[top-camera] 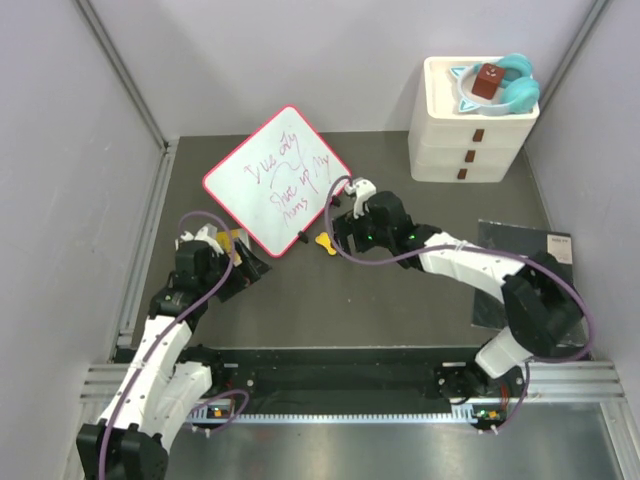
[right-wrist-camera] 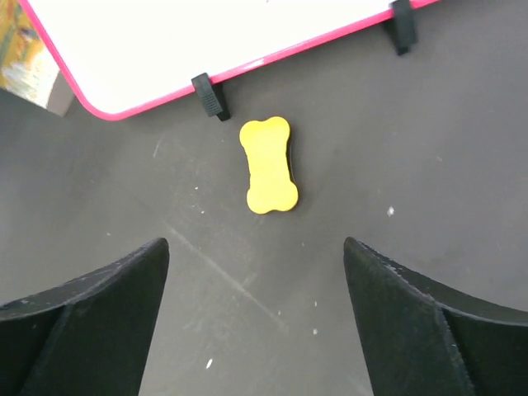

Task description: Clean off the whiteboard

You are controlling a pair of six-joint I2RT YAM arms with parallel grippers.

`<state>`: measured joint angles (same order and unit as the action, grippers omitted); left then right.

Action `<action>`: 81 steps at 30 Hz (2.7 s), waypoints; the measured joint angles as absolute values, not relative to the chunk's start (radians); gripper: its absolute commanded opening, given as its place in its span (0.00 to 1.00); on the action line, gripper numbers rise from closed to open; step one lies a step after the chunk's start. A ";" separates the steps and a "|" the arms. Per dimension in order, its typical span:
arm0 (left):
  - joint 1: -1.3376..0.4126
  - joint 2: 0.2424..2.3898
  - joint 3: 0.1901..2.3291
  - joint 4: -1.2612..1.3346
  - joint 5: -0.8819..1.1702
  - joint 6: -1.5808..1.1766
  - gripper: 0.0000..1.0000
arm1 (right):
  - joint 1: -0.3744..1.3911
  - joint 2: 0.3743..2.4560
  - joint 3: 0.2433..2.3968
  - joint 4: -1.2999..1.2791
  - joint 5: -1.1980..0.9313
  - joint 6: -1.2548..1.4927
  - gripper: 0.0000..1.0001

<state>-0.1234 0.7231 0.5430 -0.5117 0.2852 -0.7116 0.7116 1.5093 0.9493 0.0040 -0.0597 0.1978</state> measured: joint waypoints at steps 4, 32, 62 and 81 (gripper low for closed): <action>-0.123 0.742 0.543 -0.511 0.293 -0.696 0.99 | 0.712 1.645 1.036 -0.032 -0.084 0.141 0.56; -0.123 0.836 0.543 -0.489 0.429 -0.632 0.99 | 0.712 1.991 1.376 -0.184 -0.140 0.018 0.56; -0.123 0.851 0.542 -0.489 0.333 -0.661 0.95 | 0.731 2.041 1.381 -0.179 -0.042 0.054 0.05; -0.124 0.812 0.228 0.243 0.066 -0.785 0.91 | 0.715 1.787 1.182 0.017 -0.127 0.208 0.02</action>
